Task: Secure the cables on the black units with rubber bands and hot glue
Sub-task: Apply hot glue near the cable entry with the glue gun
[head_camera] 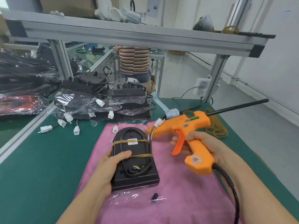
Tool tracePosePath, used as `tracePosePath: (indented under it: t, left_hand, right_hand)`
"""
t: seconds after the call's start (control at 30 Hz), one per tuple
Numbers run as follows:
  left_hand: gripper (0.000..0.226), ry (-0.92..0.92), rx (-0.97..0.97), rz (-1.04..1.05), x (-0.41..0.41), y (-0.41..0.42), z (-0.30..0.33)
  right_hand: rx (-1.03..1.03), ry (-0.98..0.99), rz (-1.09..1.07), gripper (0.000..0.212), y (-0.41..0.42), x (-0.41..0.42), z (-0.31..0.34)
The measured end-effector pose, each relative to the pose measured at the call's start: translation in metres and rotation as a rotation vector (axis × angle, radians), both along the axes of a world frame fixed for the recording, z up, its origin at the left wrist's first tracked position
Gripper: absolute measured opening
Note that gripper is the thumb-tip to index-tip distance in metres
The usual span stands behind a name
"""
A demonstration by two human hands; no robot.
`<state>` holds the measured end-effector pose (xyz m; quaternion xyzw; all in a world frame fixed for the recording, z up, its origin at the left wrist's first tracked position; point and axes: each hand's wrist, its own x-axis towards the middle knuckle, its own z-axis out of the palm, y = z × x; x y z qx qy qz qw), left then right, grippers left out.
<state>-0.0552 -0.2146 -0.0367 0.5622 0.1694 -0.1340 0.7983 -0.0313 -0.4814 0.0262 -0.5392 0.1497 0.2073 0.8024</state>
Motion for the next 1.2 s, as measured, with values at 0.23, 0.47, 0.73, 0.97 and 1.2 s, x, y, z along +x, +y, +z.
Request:
tracePosePath:
  t: [0.23, 0.47, 0.73, 0.97, 1.2]
  left_hand:
    - [0.042, 0.004, 0.008, 0.034, 0.003, 0.004, 0.000]
    - [0.032, -0.022, 0.041, 0.010, 0.010, 0.003, 0.007]
    - [0.024, -0.041, 0.053, 0.007, 0.013, 0.008, 0.014]
    - [0.025, -0.128, 0.059, 0.089, 0.021, 0.020, 0.016]
    - [0.023, -0.068, 0.122, -0.009, 0.035, 0.024, 0.008]
  right_hand:
    - [0.141, -0.252, -0.019, 0.040, -0.023, 0.001, 0.026]
    - [0.135, -0.359, 0.268, 0.052, -0.010, 0.001, 0.037]
    - [-0.034, -0.457, 0.385, 0.045, 0.022, 0.002, 0.046]
    - [-0.141, -0.408, 0.492, 0.055, 0.004, 0.013, 0.041]
    - [-0.290, -0.326, 0.665, 0.045, 0.003, 0.029, 0.044]
